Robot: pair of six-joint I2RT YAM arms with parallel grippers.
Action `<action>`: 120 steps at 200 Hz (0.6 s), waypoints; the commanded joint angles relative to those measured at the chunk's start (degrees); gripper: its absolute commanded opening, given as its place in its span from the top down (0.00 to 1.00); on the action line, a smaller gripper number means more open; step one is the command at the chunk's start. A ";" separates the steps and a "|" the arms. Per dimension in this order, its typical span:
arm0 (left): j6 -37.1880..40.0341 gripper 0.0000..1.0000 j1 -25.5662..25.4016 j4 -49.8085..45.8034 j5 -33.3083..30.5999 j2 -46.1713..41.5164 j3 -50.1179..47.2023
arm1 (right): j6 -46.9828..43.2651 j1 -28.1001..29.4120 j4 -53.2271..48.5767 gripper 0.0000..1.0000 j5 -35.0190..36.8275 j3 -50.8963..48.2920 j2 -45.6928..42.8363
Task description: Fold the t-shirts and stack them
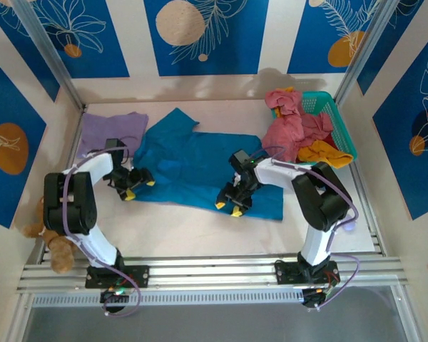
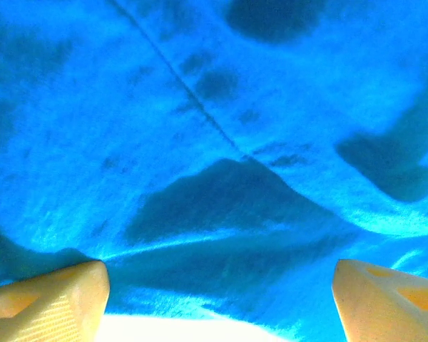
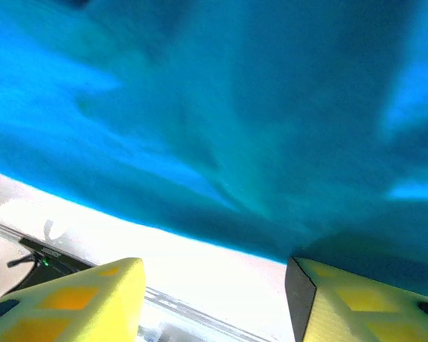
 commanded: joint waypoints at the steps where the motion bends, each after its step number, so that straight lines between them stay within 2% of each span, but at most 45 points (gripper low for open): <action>1: -1.74 0.17 -0.80 -8.14 -5.67 -6.90 -2.86 | -2.29 -0.41 -4.15 0.44 -2.15 -2.19 -5.06; 27: -2.95 0.17 -0.97 -11.55 -4.81 -14.54 -3.28 | -3.68 0.19 -5.05 0.44 -3.44 -1.76 -9.56; 54: -2.63 0.19 -1.06 -12.58 -3.38 -16.23 1.12 | -6.03 1.15 -6.89 0.44 -2.91 4.15 -10.83; 73: -0.15 0.26 -1.06 -12.59 -2.08 -11.24 8.15 | -6.85 1.27 -5.49 0.44 -1.01 8.07 -9.19; 111: 7.58 0.51 -1.91 -16.00 -5.83 5.28 29.06 | -7.79 0.42 -6.53 0.45 -2.04 15.10 -1.26; 120: 9.03 0.52 -2.18 -16.54 -6.51 8.68 33.64 | -7.92 0.30 -6.76 0.45 -2.00 15.82 -0.30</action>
